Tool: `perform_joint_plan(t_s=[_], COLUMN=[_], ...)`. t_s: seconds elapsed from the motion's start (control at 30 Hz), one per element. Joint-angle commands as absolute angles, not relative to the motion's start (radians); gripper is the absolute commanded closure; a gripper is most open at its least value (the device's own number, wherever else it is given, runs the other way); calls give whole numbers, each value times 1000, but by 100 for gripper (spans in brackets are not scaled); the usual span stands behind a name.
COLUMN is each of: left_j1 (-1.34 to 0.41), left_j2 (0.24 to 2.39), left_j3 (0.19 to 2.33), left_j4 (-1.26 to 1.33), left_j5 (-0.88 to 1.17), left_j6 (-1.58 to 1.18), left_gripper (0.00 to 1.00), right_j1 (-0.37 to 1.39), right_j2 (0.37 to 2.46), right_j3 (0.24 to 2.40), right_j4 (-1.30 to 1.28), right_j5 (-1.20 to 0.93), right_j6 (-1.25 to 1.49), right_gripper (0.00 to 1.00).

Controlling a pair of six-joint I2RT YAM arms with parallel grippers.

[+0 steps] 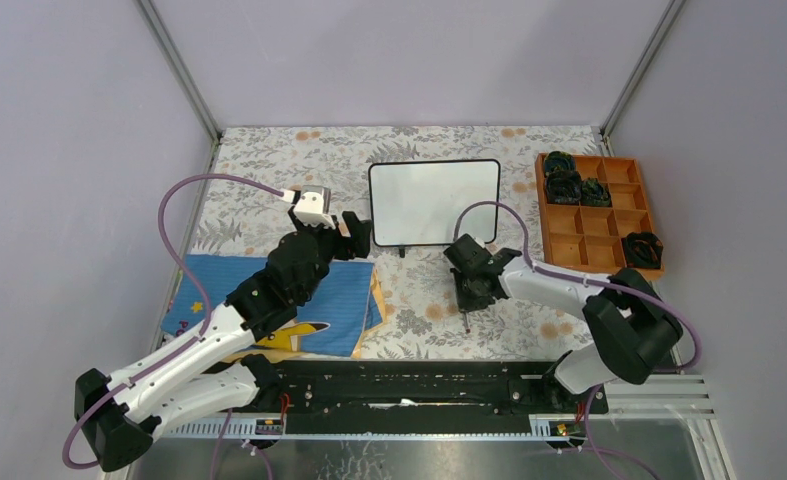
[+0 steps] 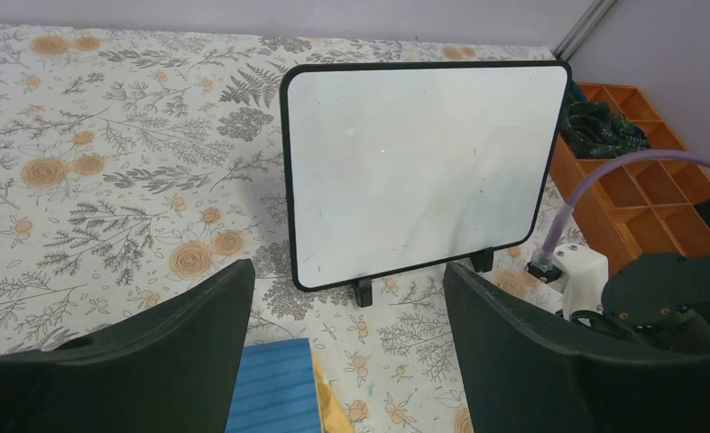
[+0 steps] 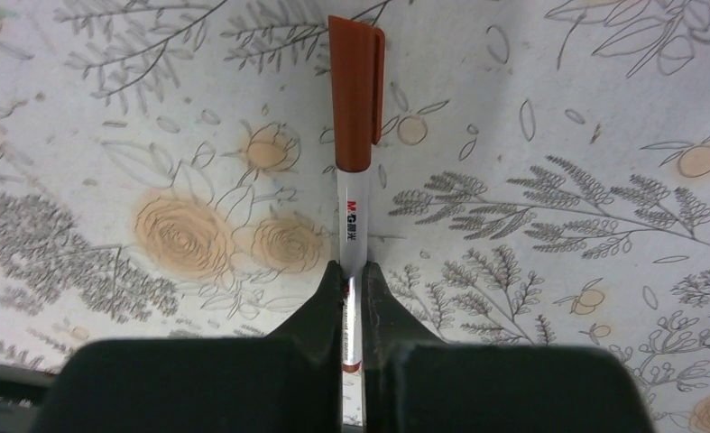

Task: Write a sentence on the whiteboard
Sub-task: Open the whiteboard marker at the center of the board.

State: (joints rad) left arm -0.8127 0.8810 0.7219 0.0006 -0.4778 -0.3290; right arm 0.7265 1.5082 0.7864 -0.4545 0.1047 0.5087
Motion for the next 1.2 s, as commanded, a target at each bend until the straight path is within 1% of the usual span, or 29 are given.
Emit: perform_joint_plan(t_s=[0.0, 0.13, 0.23, 0.4, 0.53, 0.63, 0.77, 0.97, 1.17], left_j1=[-820, -821, -822, -820, -821, -821, -822, -822, -822], left_j2=[851, 823, 792, 747, 764, 812, 905, 998, 1025], left_j3=[719, 700, 672, 618, 665, 725, 785, 882, 887], left_j4=[63, 96, 147, 284, 326, 329, 331, 278, 271], left_j5=[-457, -451, -406, -206, 39, 224, 370, 448, 474], left_j6=[-306, -292, -281, -289, -341, -397, -494, -522, -553], left_gripper=[16, 14, 12, 8, 8, 8, 9, 10, 14], right_j1=[733, 733, 733, 733, 733, 733, 733, 733, 733], right_j2=[1371, 1201, 1055, 840, 733, 689, 684, 737, 720], right_j3=[750, 714, 680, 653, 654, 658, 665, 702, 719], right_j4=[-373, -318, -289, -231, -195, -151, -75, 8, 32], right_j5=[53, 28, -11, -181, -269, -316, -354, -428, -453], right_j6=[494, 471, 439, 365, 341, 340, 351, 342, 326], right_gripper=[100, 100, 100, 100, 100, 100, 100, 100, 100])
